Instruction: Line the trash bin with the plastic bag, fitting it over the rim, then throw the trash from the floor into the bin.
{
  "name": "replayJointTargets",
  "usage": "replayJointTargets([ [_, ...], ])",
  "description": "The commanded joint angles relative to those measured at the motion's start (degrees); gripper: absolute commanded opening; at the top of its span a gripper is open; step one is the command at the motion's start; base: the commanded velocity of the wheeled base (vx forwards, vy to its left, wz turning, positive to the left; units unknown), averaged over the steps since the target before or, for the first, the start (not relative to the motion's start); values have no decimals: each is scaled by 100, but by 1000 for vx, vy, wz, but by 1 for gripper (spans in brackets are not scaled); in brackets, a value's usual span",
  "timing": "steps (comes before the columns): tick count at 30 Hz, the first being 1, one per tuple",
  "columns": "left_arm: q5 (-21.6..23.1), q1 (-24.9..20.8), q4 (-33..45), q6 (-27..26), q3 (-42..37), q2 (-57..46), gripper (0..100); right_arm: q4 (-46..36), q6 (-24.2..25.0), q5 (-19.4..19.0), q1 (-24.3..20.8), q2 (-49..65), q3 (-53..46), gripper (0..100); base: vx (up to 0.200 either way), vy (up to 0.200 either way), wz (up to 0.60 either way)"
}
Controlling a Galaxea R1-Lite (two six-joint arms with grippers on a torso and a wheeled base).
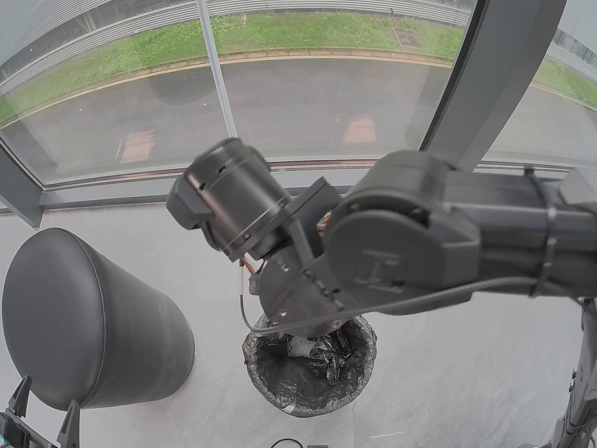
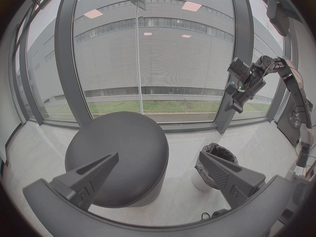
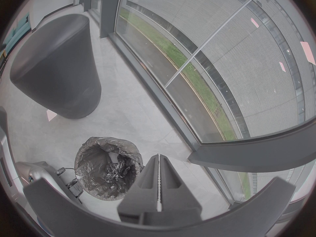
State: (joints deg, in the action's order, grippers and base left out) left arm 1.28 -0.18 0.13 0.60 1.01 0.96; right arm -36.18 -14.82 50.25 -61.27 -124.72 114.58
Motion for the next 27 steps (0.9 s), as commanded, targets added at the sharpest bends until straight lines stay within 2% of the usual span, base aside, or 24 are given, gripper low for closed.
replayJointTargets([
  [1,4,1,-5,2,-101,-88,100,-486,164,248,-122,976,1,0,0,0,0],
  [5,4,1,4,2,-101,-88,100,-1154,243,301,-52,1635,1,0,0,0,0],
  [6,-5,1,4,2,-101,-88,100,-1523,313,301,89,1969,1,0,0,0,0],
  [7,-5,1,4,2,-101,-88,100,-1523,313,301,89,1969,1,0,0,0,0],
  [9,4,1,4,2,-101,-88,100,-2095,401,301,546,2479,1,0,0,0,0],
  [11,-5,1,4,2,-101,-88,100,-2306,393,301,827,2699,1,0,0,0,0],
  [12,-5,1,-5,2,-101,-88,100,-2534,357,292,1231,2954,1,0,0,0,0],
  [13,-5,1,-5,2,-101,-88,100,-2587,349,284,1319,3006,1,0,0,0,0],
  [14,4,1,-5,2,-101,-88,100,-2886,252,240,1926,3305,1,0,0,0,0],
  [15,4,1,-5,2,-101,-88,100,-3079,173,231,2269,3481,1,0,0,0,0],
  [17,-5,1,4,2,-101,-88,100,-3360,85,178,2682,3727,1,0,0,0,0],
  [23,4,1,-5,2,-101,-88,100,-4397,-223,-455,3798,4826,1,0,0,0,0],
  [25,-5,1,-5,2,-101,-88,100,-4494,-275,-595,3982,4993,1,0,0,0,0],
  [26,-5,1,4,2,-101,-88,100,-4591,-337,-973,4334,5292,1,0,0,0,0],
  [27,-5,1,4,2,-101,-88,100,-4591,-337,-973,4334,5292,1,0,0,0,0],
])
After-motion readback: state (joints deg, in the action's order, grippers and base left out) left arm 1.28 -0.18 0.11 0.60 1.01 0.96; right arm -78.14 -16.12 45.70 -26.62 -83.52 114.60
